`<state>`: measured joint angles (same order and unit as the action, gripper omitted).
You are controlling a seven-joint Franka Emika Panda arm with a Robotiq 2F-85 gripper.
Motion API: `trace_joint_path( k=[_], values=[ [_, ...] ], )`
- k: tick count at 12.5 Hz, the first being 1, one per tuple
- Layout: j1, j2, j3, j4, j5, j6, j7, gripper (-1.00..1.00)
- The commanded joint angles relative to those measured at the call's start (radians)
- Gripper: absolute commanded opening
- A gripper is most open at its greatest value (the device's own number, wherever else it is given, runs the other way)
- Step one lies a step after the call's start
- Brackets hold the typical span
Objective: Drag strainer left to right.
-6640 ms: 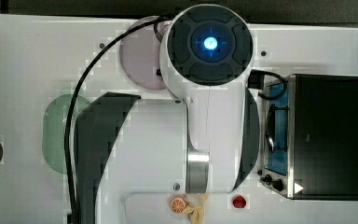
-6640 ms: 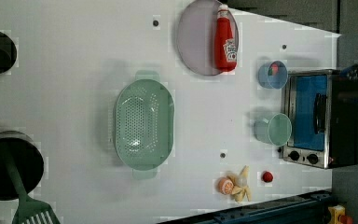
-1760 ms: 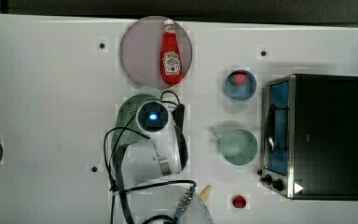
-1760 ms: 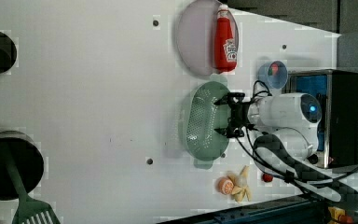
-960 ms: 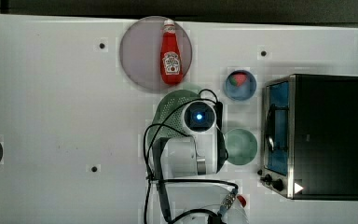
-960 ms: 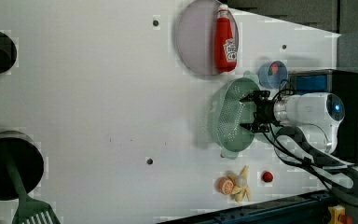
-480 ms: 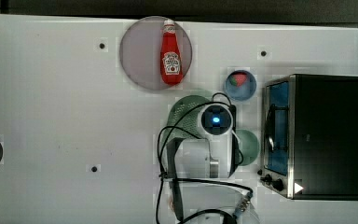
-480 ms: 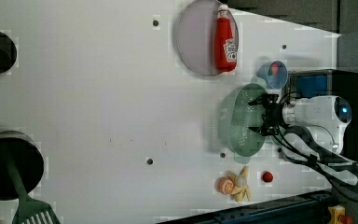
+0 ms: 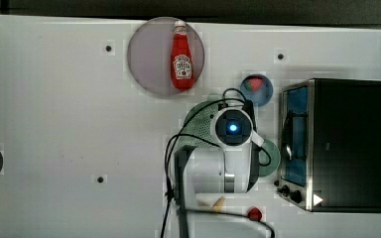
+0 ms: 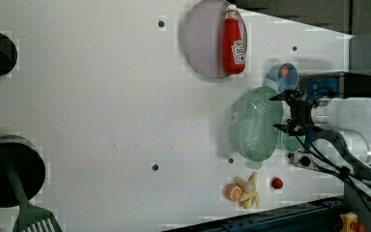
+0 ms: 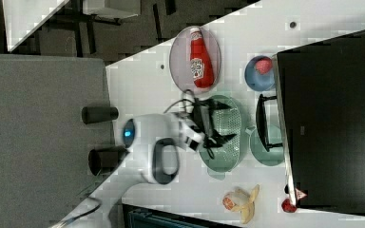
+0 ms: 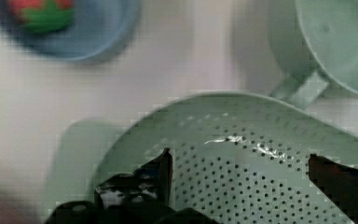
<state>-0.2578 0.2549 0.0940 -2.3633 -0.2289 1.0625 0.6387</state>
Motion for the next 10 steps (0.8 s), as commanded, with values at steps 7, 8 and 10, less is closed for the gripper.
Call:
trace_joint_path(
  k=[7, 8, 10],
  values=[
    [0.026, -0.352, 0.081, 0.424, 0.171, -0.851, -0.41, 1.0],
    [0.025, -0.368, 0.075, 0.466, 0.206, -0.908, -0.456, 1.0],
    [0.025, -0.394, 0.074, 0.534, 0.206, -0.948, -0.541, 1.0]
  ],
)
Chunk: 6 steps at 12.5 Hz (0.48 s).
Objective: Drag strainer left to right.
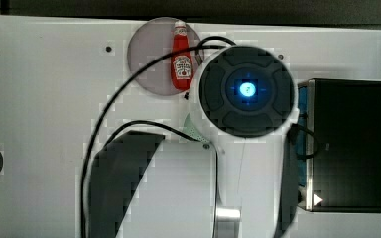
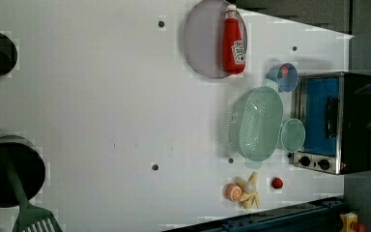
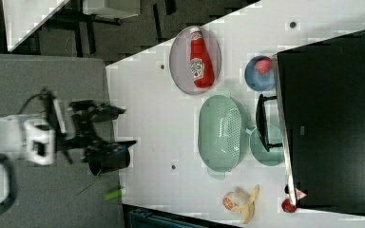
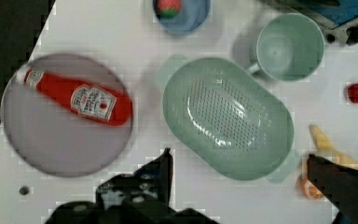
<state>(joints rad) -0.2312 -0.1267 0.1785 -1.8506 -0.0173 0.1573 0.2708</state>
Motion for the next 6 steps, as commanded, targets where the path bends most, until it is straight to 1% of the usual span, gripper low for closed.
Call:
trace_joint_path(
  k=[1, 3, 6],
  values=[
    [-0.001, -0.026, -0.01, 0.038, -0.005, -0.061, -0.186, 1.0],
    [-0.001, -0.039, -0.01, 0.04, -0.004, -0.094, -0.186, 1.0],
    [-0.001, -0.039, -0.016, 0.039, -0.004, -0.095, -0.186, 1.0]
  ],
)
